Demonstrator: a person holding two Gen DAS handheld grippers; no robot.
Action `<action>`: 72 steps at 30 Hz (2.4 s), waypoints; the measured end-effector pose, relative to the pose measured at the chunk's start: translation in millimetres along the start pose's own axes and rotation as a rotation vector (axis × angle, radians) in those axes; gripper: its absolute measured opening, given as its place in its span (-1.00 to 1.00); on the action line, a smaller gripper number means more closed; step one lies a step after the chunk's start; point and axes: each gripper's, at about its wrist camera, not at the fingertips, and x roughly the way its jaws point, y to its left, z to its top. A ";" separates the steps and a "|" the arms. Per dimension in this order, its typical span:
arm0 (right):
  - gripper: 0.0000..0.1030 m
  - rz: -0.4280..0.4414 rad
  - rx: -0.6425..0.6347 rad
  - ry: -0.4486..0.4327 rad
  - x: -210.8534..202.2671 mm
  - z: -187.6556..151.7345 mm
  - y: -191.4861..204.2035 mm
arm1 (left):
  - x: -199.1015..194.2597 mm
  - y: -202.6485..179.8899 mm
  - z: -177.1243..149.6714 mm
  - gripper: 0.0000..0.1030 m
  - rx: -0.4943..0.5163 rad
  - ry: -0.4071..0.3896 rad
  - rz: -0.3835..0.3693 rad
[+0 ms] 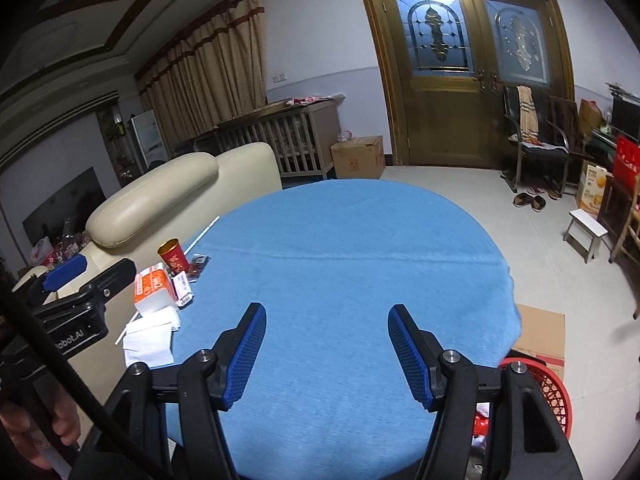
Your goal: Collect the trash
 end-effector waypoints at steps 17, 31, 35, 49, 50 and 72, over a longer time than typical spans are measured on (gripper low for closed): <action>0.32 -0.043 -0.039 -0.023 7.0 -17.0 32.0 | -2.6 30.0 -11.7 0.78 -0.047 0.033 0.041; 0.32 -0.037 -0.044 -0.014 8.6 -25.3 34.3 | -0.1 36.2 -18.6 0.78 -0.062 0.048 0.057; 0.32 -0.036 -0.042 -0.016 8.2 -26.1 34.1 | -0.5 34.7 -19.9 0.78 -0.060 0.052 0.054; 0.32 -0.035 -0.036 -0.003 11.3 -27.5 32.8 | 0.6 30.1 -23.1 0.78 -0.053 0.067 0.038; 0.32 -0.033 -0.035 0.000 11.9 -28.0 32.4 | 0.8 29.6 -23.1 0.78 -0.052 0.068 0.039; 0.32 -0.029 -0.023 0.016 16.7 -31.1 29.0 | 2.5 22.1 -26.7 0.78 -0.031 0.085 0.024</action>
